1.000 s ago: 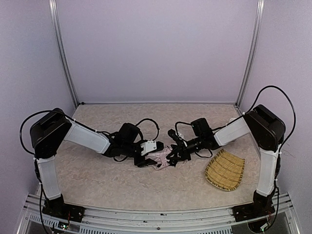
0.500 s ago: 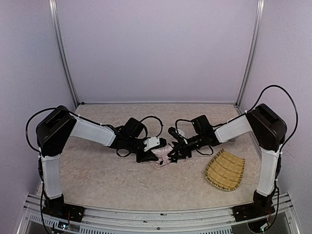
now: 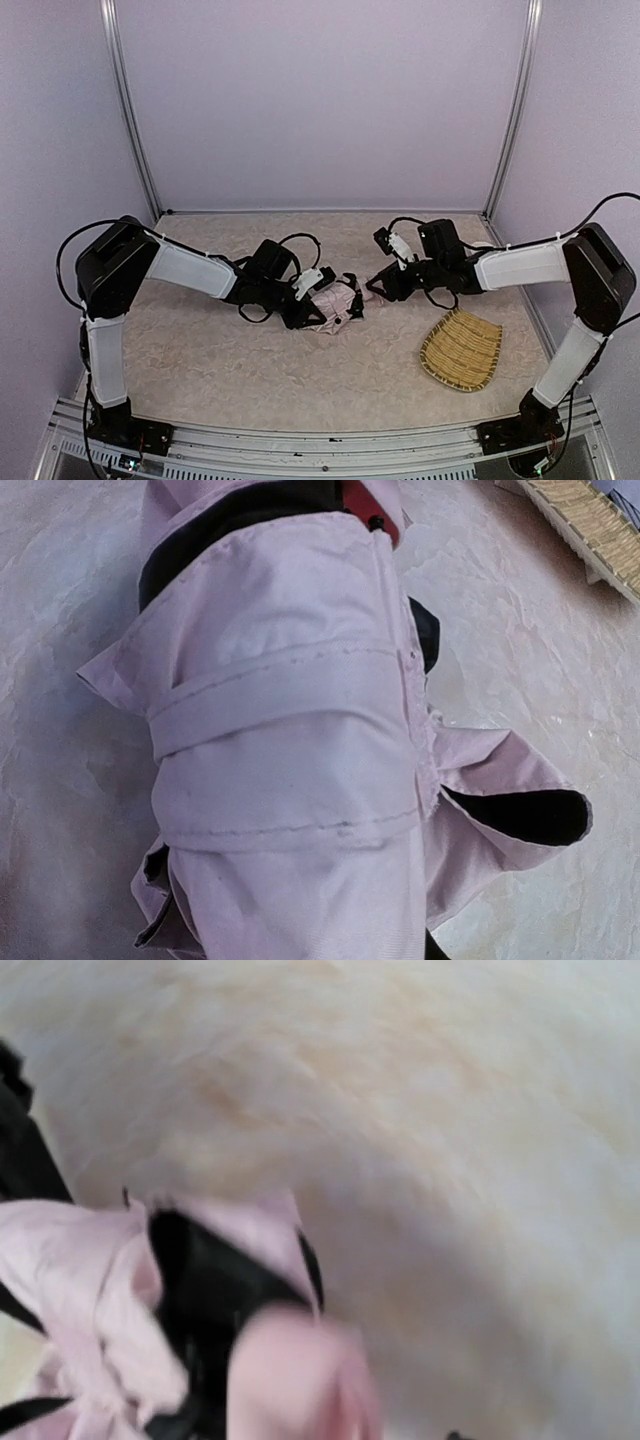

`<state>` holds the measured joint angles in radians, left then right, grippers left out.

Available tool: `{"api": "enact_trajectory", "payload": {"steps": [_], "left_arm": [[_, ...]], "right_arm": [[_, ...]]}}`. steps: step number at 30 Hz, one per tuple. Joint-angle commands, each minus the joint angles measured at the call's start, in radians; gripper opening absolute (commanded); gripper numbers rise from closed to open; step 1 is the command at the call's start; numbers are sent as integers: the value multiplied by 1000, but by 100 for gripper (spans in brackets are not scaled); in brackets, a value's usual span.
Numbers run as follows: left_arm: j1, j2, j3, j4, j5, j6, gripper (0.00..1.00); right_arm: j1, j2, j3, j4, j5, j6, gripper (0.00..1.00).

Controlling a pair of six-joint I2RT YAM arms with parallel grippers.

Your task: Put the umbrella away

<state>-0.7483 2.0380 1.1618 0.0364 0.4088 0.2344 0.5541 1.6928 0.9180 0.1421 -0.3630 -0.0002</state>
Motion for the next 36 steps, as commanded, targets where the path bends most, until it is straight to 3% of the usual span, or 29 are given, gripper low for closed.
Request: {"api": "enact_trajectory", "payload": {"steps": [1,8,17,27,28,34,36], "left_arm": [[17,67,-43,-47,8,-115,0],[26,91,-15,-61,46,-132,0],[27,91,-13,-67,29,-128,0],[27,86,-9,-74,23,-119,0],[27,85,-10,-76,21,-117,0],[27,78,-11,-84,15,-105,0],[29,77,-10,-85,14,-105,0]], "right_arm": [[8,-36,-109,-3,43,276,46],[202,79,-79,13,213,191,46],[304,217,24,-24,302,175,51],[353,278,81,-113,364,192,50],[354,282,82,-126,371,199,48],[353,264,30,-117,400,226,12],[352,266,24,-122,404,227,6]]}}
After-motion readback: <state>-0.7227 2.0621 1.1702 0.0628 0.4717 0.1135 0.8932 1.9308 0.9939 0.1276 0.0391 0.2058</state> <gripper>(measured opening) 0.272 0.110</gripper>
